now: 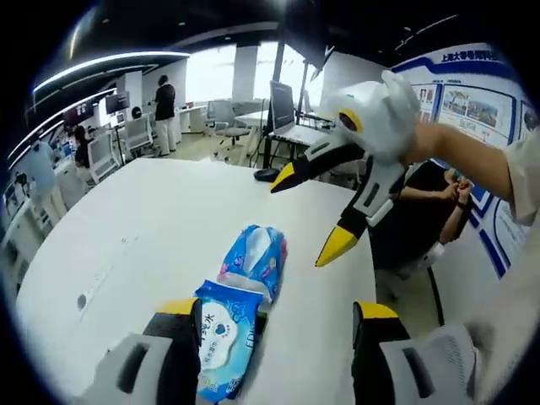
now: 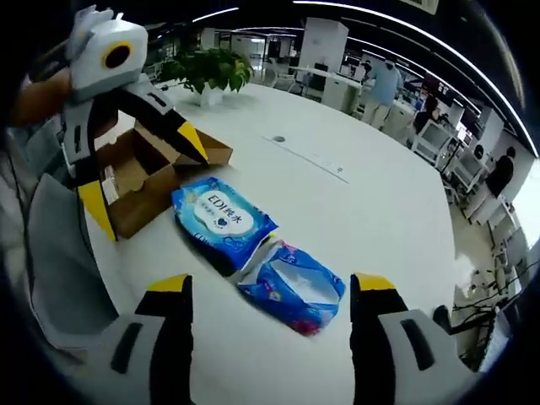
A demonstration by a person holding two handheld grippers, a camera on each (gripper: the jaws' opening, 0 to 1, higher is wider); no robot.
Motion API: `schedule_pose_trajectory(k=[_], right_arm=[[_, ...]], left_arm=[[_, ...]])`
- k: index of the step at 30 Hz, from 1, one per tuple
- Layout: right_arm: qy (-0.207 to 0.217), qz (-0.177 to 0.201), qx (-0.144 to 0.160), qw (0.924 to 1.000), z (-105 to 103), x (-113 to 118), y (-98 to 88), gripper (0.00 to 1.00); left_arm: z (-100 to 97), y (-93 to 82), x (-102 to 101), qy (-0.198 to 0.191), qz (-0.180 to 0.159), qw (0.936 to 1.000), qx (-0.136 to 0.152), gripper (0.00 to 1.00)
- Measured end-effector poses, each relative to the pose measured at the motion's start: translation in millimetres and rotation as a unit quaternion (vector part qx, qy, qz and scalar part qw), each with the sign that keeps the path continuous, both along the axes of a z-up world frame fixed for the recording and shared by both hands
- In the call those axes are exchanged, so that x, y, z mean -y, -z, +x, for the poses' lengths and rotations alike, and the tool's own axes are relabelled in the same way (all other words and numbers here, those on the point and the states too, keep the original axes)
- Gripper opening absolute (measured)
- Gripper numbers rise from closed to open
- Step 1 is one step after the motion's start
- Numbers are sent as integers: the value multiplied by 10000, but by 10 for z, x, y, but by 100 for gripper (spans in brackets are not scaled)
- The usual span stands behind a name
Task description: Operate the shoe box by opening the lid, removing the specified soft item, and placing it in the target area until the item is outside and the box remains undamaged.
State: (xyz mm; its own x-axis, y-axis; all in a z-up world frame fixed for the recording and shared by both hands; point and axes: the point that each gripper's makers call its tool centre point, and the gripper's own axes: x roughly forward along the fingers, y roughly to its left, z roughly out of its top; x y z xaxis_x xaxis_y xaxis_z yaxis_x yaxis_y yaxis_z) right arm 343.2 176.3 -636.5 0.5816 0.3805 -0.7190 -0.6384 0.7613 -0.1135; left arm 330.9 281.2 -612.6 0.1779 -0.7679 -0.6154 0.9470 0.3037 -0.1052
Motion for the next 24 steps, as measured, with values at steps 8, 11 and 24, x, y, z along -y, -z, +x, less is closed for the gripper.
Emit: schedule_pose_trajectory(k=[8,11,24], right_arm=[[101,238,199,9995,-137,-272,-216,83],[87,297,191,9993,-193,-361,-263,87],[-206,483,167,9985,-424,-776,-427,96]], left_arm=[[-59,-140,-365,-403,-92,9990,151,85],[-84,-199,-491,-632,-229,9977,124,86],[-147,-275,-1164,-1353,-276,9901,257,100]])
